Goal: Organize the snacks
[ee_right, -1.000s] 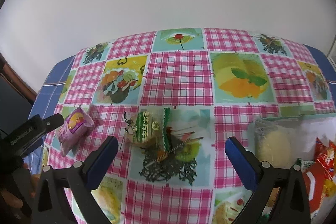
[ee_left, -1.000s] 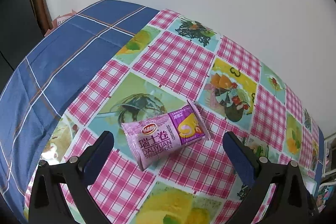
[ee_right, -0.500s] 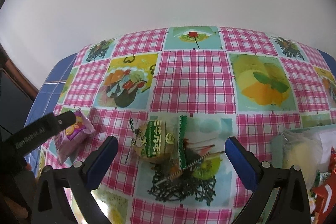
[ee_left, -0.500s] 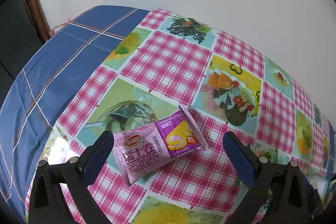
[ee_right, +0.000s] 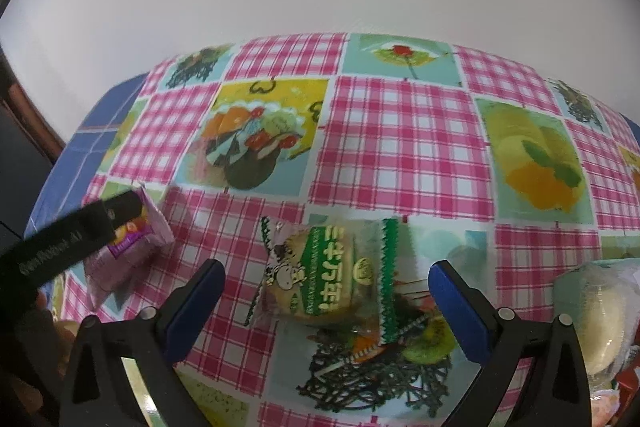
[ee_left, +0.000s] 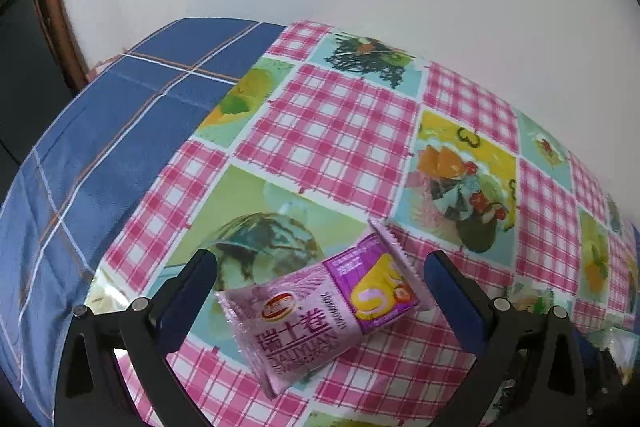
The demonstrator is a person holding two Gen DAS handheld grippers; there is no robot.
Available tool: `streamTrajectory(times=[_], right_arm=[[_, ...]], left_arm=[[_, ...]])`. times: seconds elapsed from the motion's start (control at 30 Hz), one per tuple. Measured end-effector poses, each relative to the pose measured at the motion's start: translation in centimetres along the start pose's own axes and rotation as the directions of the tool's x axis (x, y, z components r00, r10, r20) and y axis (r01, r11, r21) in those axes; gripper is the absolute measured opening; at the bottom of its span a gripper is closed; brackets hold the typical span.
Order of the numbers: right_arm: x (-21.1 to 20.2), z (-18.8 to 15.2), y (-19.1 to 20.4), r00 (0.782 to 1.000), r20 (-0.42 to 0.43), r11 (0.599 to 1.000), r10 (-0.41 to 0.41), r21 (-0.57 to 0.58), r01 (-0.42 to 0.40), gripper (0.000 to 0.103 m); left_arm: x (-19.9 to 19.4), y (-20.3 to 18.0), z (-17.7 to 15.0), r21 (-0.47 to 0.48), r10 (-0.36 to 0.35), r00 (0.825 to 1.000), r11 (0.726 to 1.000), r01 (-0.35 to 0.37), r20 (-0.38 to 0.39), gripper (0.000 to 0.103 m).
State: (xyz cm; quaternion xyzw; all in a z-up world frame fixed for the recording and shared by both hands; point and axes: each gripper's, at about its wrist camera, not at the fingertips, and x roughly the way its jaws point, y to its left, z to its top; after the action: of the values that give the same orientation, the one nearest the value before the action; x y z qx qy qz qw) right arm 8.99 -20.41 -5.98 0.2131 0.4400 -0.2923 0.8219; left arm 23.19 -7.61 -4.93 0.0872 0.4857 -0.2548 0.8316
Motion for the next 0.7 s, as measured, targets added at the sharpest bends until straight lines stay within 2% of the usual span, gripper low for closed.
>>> streamTrajectory(times=[0.17, 0.33, 0.4, 0.47, 0.6, 0.7], right_arm=[[0.4, -0.3, 0.1, 1.0, -0.015, 1.0, 0.009, -0.005, -0.009, 0.103], [0.5, -0.4, -0.2, 1.0, -0.026, 1.0, 0.006, 0.005, -0.006, 0.103], [0.4, -0.4, -0.5, 1.0, -0.026, 1.0, 0.008, 0.013, -0.008, 0.103], [0.3, -0.4, -0.5, 1.0, -0.021, 1.0, 0.008, 0.014, -0.008, 0.103], [0.2, -0.3, -0.1, 1.0, -0.007, 1.0, 0.006, 0.001, -0.006, 0.103], [0.6, -0.2, 0.5, 1.0, -0.006, 1.0, -0.006, -0.021, 0.006, 0.103]], left_arm=[[0.3, -0.9, -0.2, 0.003, -0.137, 0.988, 0.991, 0.137, -0.069, 0.103], [0.6, -1.6, -0.4, 0.019, -0.182, 0.972, 0.982, 0.187, -0.147, 0.103], [0.7, -1.5, -0.5, 0.002, -0.222, 0.959, 0.974, 0.226, -0.174, 0.103], [0.6, -1.4, -0.4, -0.001, -0.21, 0.963, 0.977, 0.213, -0.167, 0.103], [0.4, -1.3, -0.4, 0.02, -0.112, 0.985, 0.993, 0.115, -0.135, 0.103], [0.6, -0.9, -0.3, 0.022, -0.071, 0.99, 0.997, 0.074, -0.126, 0.103]])
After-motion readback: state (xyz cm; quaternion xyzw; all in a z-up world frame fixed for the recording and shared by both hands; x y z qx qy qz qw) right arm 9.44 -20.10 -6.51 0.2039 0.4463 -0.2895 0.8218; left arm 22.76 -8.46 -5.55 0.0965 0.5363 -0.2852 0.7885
